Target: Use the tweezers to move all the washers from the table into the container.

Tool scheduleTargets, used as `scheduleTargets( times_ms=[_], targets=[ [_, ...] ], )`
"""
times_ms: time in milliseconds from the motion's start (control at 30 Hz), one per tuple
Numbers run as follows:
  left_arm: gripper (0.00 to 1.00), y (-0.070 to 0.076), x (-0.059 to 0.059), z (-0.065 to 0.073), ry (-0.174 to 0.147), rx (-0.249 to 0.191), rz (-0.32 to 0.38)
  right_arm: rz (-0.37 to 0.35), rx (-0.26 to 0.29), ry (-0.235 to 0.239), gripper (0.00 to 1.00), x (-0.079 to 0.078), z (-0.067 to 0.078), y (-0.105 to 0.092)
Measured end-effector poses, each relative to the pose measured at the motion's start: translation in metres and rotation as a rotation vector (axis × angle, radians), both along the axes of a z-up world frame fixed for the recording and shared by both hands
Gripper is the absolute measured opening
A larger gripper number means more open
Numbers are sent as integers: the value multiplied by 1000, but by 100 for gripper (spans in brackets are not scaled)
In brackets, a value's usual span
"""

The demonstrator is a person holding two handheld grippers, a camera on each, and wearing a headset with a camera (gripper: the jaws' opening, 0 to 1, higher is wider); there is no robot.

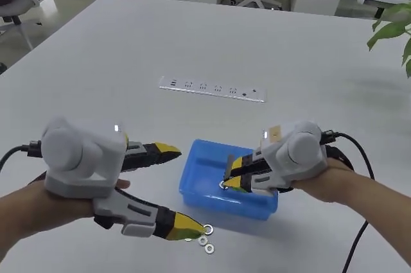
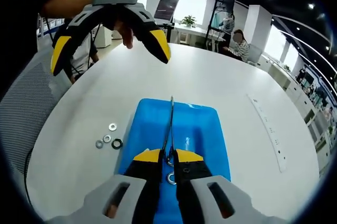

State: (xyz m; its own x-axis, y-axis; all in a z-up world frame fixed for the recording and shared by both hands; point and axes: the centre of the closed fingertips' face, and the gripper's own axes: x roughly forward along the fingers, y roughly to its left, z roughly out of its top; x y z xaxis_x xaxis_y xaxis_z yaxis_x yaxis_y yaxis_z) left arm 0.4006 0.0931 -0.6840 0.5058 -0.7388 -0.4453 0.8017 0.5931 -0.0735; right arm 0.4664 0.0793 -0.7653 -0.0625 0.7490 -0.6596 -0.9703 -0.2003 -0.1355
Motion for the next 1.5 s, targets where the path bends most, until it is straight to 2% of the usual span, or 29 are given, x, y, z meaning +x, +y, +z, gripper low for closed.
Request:
scheduleTargets(
  times_ms=[100, 433, 667, 733, 800, 1100, 1500],
  targets=[
    [78, -1, 7, 0, -17, 18, -4, 3, -2, -4, 10, 1, -1, 0],
    [54, -6, 31, 5, -62, 35, -30, 3, 8, 3, 10, 2, -1, 1],
    [35, -13, 51, 6, -104, 66, -63, 10, 5, 0, 10, 2, -1, 0],
    [29, -15, 56, 4, -114, 89, -77, 12, 4, -1, 10, 1, -1, 1],
    [28, -18, 60, 3, -116, 88, -87, 13, 3, -1, 10, 1, -1, 1],
    [18, -30, 64, -5, -130, 109, -149, 23, -2, -3, 10, 0, -1, 1],
    [7, -36, 65, -7, -139, 125, -180, 32, -7, -8, 10, -1, -2, 1]
  ],
)
